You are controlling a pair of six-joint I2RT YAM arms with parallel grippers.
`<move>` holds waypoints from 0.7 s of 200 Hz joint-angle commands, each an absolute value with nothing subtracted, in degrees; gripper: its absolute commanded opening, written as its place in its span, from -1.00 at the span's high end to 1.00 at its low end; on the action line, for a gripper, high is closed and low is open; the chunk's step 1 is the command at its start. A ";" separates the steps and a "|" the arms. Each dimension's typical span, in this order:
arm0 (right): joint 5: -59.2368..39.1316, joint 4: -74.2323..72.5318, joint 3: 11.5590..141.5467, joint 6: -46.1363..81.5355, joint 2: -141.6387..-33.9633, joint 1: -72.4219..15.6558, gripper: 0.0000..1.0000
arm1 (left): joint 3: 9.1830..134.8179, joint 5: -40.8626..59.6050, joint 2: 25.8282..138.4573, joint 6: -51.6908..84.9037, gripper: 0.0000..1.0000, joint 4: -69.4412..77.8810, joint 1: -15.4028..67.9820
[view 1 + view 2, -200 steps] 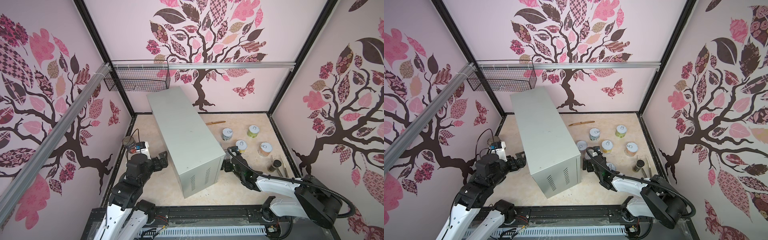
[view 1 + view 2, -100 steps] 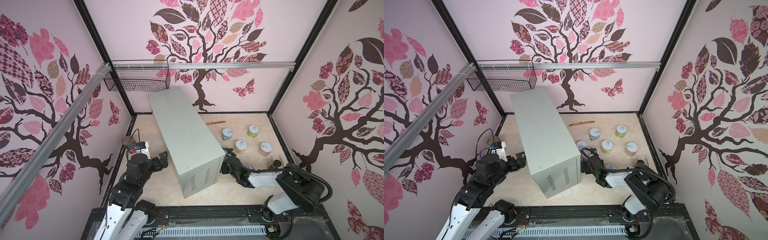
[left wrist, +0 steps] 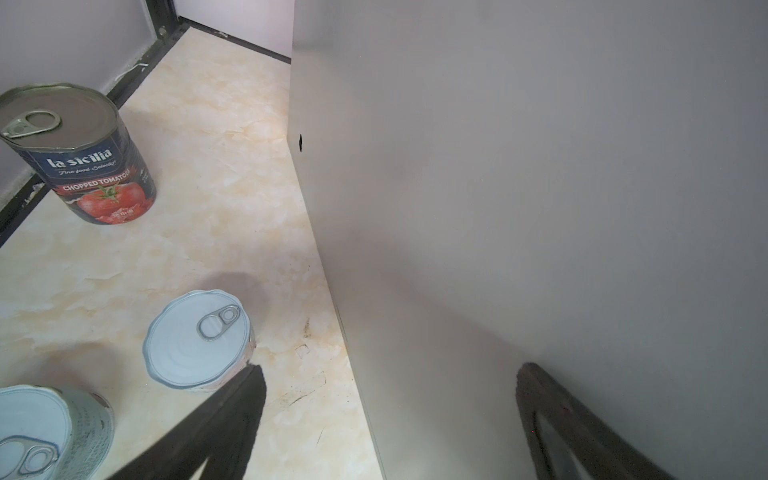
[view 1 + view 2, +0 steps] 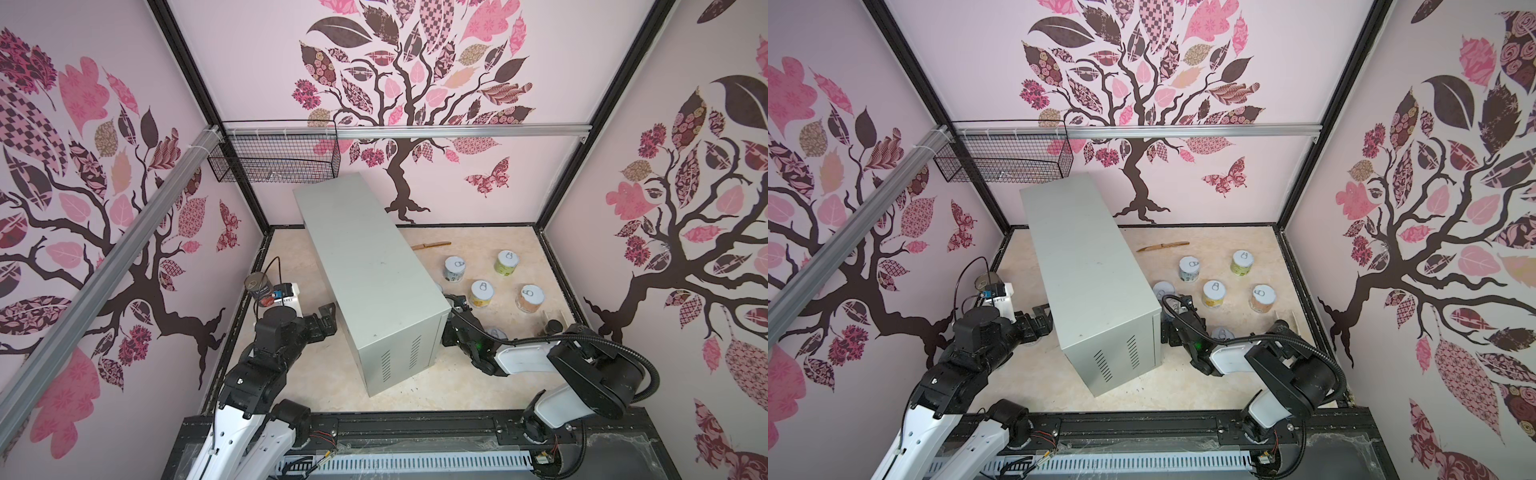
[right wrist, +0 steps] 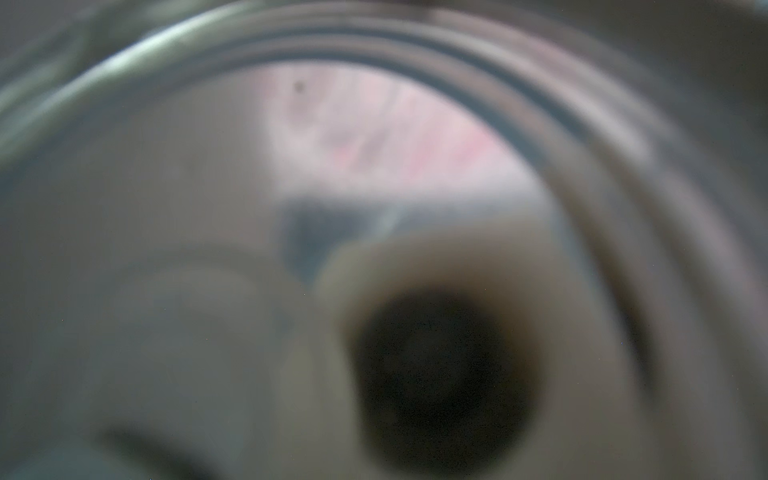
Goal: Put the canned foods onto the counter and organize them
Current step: 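Close the right gripper on the blue can and lift it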
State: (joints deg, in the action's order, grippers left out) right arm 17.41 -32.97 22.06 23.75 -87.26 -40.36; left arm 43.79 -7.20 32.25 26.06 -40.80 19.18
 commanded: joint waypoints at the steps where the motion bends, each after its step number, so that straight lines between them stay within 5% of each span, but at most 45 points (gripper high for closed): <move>1: 19.02 -37.44 21.62 22.04 -86.23 -40.29 -0.99 | 42.54 -6.53 32.39 25.29 -0.96 -40.60 19.34; 54: 18.07 -39.91 22.52 20.84 -87.86 -40.33 -0.91 | 42.58 -6.43 32.61 25.29 -0.96 -40.45 19.34; 140: 18.98 -35.88 22.56 20.75 -84.72 -40.27 -0.31 | 42.59 -6.94 31.59 25.22 -0.96 -40.10 19.34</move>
